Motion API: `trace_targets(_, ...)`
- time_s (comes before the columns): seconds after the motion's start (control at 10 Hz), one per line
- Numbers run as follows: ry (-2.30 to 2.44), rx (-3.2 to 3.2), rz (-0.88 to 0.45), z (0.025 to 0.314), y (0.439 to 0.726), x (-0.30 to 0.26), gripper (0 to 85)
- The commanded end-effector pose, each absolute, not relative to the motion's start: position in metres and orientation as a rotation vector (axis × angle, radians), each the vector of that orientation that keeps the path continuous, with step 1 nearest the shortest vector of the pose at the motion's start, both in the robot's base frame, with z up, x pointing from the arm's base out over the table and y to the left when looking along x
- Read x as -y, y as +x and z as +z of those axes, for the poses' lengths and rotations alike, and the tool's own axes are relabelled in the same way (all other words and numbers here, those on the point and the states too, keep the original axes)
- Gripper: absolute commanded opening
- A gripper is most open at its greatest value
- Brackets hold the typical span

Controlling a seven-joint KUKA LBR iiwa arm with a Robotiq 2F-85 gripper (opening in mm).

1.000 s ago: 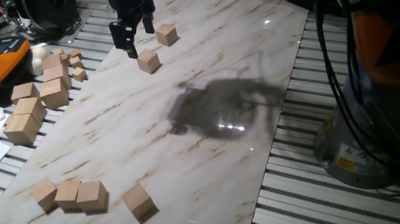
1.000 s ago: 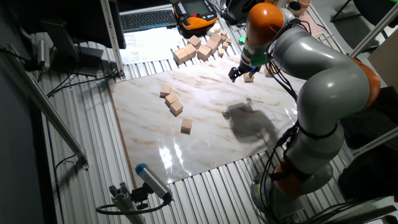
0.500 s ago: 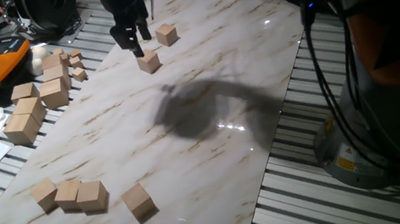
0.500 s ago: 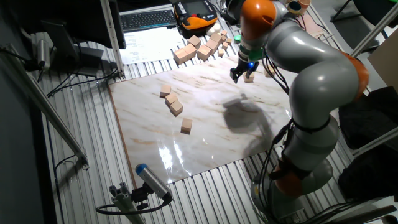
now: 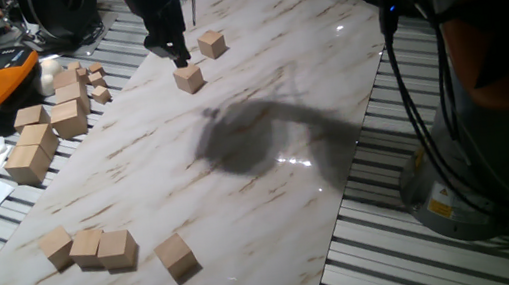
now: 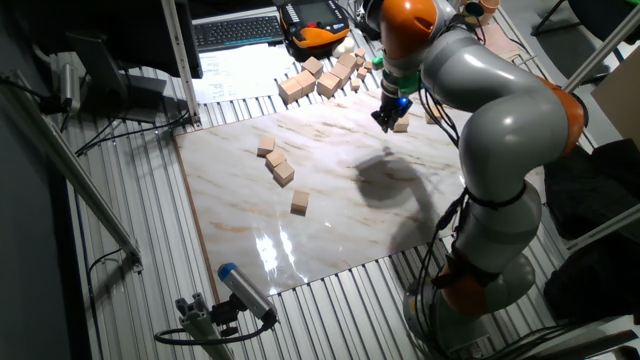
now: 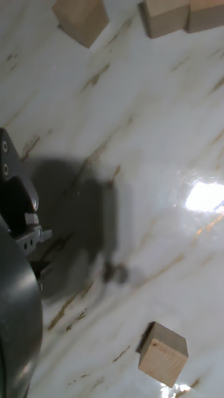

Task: Stack the blocks into a pyramid shape

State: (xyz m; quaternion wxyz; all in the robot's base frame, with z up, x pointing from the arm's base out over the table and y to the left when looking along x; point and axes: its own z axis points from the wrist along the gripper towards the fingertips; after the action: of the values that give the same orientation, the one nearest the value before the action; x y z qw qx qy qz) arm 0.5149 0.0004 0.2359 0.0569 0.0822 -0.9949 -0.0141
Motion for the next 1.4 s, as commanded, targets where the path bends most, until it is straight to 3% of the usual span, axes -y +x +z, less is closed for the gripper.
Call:
trace_targets(0.0, 0.248, 3.069, -0.082, 0.236, 0.515, -0.001, 0.0)
trace_targets(0.4, 0.135, 3.120, -0.032, 0.236, 0.515, -0.001, 0.0)
trace_targets(0.6, 0.109, 3.107, -0.094, 0.236, 0.515, -0.001, 0.0)
trace_targets(1.0, 0.164, 3.081, 0.088, 0.236, 0.515, -0.001, 0.0)
trace_targets(1.3, 0.085, 3.092, 0.133, 0.220, 0.534, 0.030, 51.0)
